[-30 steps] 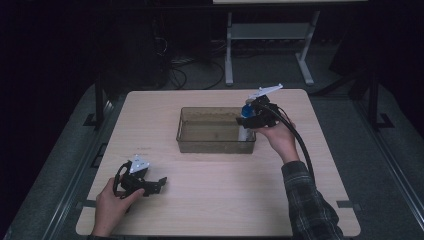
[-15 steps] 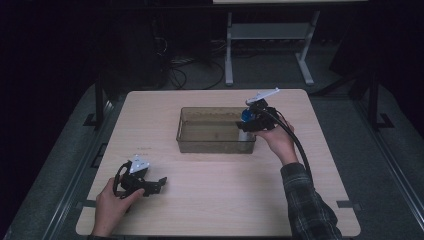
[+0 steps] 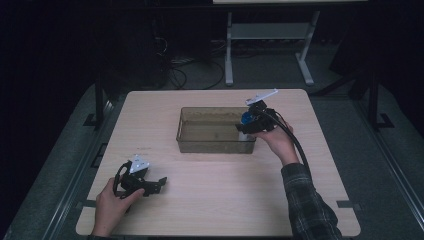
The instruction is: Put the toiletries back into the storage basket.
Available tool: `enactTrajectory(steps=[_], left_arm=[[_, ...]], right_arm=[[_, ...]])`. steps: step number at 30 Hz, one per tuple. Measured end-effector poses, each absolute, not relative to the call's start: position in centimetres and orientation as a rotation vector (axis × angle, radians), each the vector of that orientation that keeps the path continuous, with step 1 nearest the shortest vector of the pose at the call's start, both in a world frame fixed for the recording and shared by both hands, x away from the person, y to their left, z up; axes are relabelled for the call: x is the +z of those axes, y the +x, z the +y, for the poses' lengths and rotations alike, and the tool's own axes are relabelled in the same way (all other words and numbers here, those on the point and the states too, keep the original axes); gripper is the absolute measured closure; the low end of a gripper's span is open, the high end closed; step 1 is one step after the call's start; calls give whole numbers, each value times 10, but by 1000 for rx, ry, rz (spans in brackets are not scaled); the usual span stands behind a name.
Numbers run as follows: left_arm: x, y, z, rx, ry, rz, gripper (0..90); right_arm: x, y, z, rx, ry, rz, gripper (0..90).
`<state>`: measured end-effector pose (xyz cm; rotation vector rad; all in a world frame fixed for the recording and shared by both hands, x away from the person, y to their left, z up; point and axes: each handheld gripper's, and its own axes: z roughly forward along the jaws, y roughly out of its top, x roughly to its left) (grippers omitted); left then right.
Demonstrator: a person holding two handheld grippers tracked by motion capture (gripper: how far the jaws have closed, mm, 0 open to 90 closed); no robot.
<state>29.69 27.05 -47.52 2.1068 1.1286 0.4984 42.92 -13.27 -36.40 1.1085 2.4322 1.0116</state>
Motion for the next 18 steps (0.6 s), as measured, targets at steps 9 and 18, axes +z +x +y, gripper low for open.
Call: enactTrajectory(steps=[9, 18], left_arm=[[-475, 297, 270, 498, 2106, 1128, 121], [-475, 297, 270, 500, 2107, 1127, 122]], right_arm=[[-361, 428, -136, 1034, 1125, 2437, 173], [-354, 418, -143, 1027, 1127, 2422, 155]])
